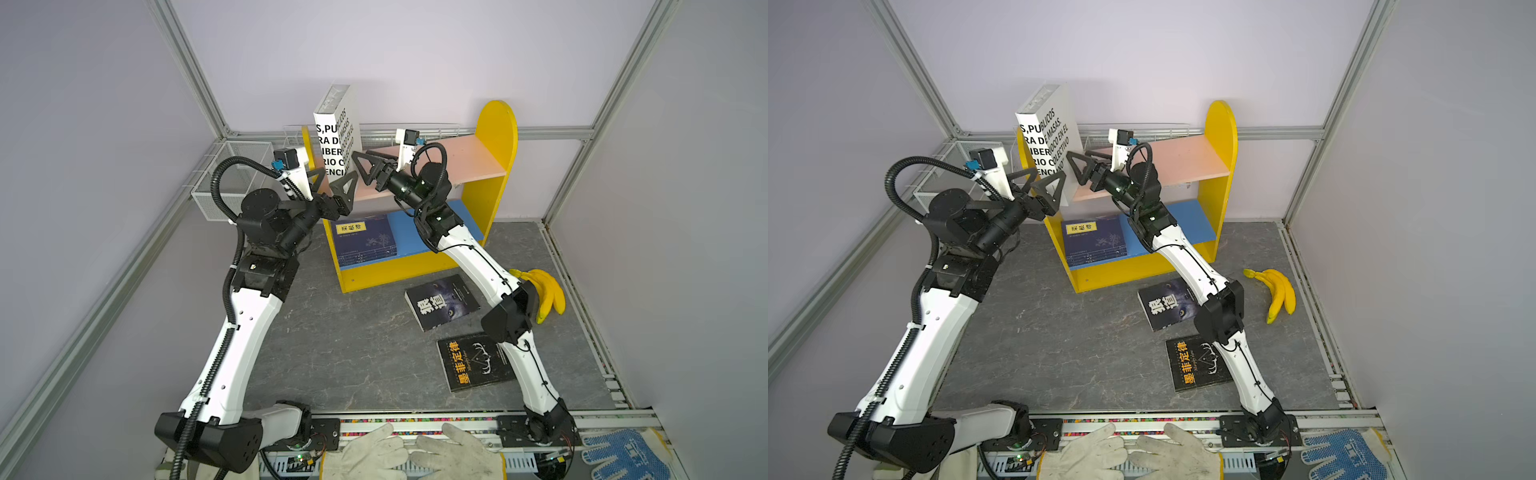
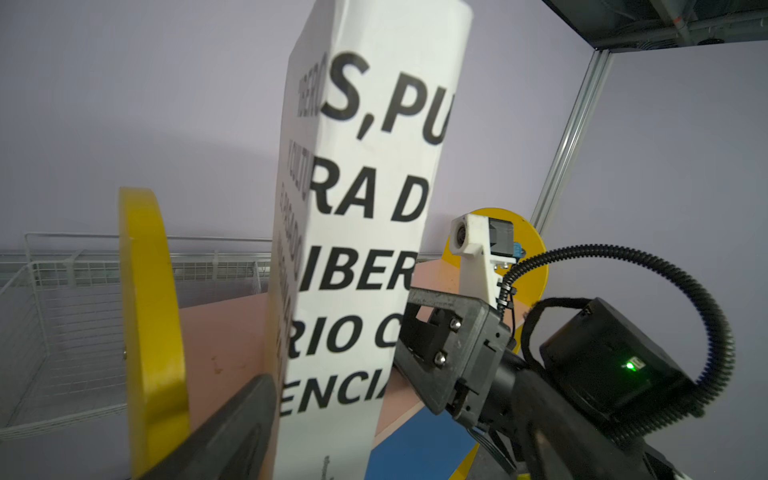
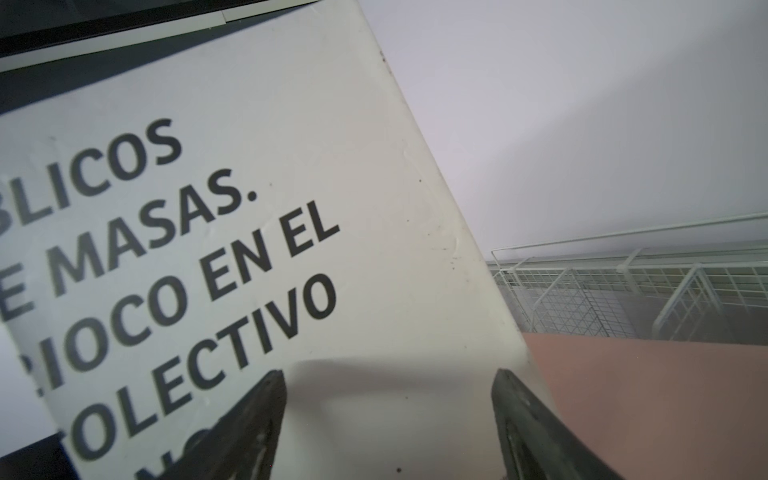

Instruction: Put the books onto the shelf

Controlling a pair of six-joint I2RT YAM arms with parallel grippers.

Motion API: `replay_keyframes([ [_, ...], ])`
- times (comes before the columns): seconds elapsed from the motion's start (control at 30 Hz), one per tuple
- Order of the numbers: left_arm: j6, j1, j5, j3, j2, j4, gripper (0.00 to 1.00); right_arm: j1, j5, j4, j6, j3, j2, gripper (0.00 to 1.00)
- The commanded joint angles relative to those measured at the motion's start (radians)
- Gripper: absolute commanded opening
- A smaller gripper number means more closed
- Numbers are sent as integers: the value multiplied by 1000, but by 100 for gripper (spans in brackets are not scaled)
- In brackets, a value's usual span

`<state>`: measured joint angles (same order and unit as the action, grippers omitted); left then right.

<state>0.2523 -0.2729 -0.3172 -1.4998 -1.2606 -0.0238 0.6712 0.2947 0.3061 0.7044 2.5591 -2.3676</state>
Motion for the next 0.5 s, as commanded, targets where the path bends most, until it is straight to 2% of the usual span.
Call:
replay_keyframes([
  [0.0,28,4,-49,6,4,45,89,26,90,-97,111,-32,-104,80],
  [0.27,46,3,-53,22,14,45,90,68,110,-85,152,27,-163,81],
  [0.47,25,4,112,67,46,13,90,82,107,-93,146,16,-164,80],
])
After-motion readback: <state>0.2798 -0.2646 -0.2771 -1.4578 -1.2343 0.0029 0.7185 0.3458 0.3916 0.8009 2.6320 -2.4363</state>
